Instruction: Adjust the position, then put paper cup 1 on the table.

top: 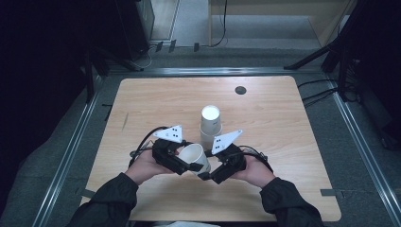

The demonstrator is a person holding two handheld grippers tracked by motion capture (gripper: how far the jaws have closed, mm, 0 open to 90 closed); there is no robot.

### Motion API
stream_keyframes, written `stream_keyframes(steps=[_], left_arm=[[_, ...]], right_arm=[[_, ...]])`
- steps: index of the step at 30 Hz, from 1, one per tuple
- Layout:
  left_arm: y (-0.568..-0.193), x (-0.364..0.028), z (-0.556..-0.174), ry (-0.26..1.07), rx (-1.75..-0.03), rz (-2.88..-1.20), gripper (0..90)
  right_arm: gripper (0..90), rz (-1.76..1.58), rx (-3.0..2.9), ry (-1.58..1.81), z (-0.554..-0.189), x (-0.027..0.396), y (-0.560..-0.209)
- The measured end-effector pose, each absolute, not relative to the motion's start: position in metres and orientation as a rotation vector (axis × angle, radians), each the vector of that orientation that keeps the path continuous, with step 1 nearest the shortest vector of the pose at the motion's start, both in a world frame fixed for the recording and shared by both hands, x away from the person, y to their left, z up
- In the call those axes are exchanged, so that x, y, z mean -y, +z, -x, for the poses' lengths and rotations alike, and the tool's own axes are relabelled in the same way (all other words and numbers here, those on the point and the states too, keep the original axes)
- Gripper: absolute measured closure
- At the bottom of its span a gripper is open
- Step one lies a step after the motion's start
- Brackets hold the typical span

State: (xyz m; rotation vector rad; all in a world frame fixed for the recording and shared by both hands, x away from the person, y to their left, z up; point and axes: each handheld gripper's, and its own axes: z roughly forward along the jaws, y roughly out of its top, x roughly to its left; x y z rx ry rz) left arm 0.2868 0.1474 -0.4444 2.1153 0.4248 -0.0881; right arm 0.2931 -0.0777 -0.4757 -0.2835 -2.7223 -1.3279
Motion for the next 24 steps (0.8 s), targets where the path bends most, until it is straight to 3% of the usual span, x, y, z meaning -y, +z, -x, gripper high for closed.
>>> stream_keyframes(steps=[24], left_arm=[[-0.444, -0.178, -0.298, 0.056, -0.564, -2.142, 23.9]], right_arm=[[22.8, 0.503, 2.917, -1.311, -0.297, 0.112, -0.473]])
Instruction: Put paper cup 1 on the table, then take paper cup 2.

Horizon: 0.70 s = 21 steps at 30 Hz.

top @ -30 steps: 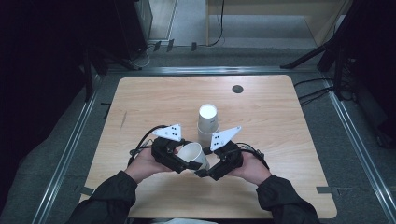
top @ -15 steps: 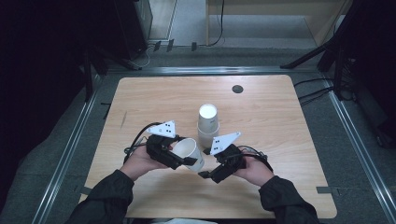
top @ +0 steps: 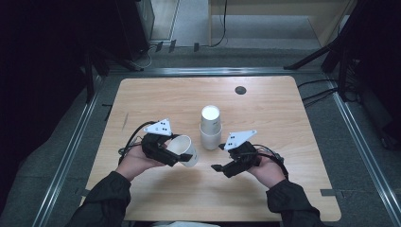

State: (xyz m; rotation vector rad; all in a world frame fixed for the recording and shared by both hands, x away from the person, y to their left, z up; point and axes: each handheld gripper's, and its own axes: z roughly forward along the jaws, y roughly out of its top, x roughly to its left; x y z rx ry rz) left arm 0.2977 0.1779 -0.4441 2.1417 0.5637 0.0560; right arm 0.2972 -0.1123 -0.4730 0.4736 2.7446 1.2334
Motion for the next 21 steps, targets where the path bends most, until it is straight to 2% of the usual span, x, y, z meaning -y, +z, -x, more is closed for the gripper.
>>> stream_keyframes(steps=[21], left_arm=[[-0.451, -0.224, -0.307, 0.195, -0.749, -2.151, 23.7]], right_arm=[[22.1, -0.663, -2.683, 1.187, -0.308, 0.139, -0.475]])
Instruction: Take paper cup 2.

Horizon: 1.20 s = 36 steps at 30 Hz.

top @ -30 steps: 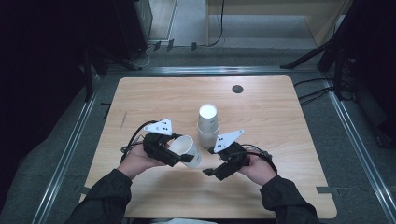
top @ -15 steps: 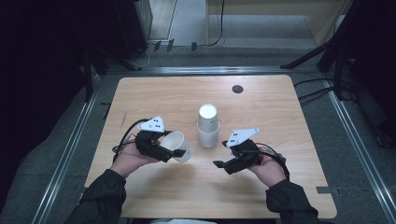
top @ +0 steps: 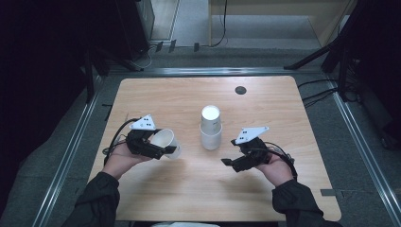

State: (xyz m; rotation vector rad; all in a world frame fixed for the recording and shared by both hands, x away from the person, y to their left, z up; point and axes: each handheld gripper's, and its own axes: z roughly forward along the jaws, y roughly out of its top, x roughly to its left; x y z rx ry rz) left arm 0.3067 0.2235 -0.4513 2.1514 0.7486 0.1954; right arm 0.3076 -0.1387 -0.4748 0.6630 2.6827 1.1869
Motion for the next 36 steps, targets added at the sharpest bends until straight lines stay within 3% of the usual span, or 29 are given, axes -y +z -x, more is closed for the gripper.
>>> stream_keyframes(steps=[36], left_arm=[[-0.477, -0.298, -0.339, 0.383, -1.15, -2.129, 22.3]], right_arm=[[22.1, -0.707, -2.729, 1.116, -0.315, 0.13, -0.485]])
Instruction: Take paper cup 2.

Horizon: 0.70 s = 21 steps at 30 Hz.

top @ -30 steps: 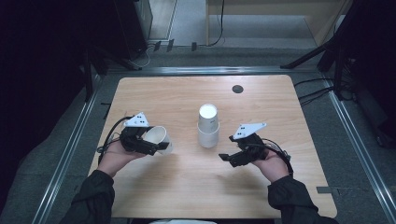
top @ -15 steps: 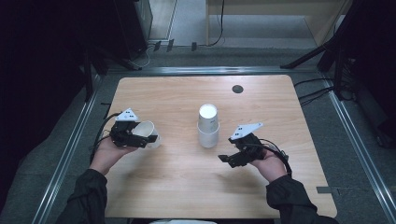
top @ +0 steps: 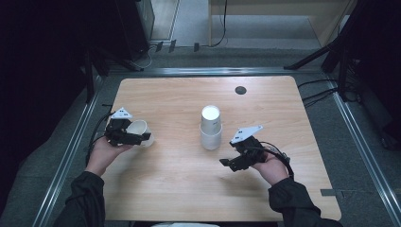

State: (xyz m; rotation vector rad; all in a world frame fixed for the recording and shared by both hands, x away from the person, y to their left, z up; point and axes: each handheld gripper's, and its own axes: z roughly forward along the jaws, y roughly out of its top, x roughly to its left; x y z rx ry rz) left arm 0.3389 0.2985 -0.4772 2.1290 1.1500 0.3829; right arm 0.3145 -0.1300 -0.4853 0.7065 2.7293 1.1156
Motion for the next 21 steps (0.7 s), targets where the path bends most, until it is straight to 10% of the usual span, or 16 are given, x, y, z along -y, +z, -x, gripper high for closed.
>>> stream_keyframes(steps=[21], left_arm=[[-0.489, -0.309, -0.348, 0.416, -1.268, -2.16, 20.8]], right_arm=[[22.1, -0.687, -2.744, 1.1, -0.314, 0.126, -0.487]])
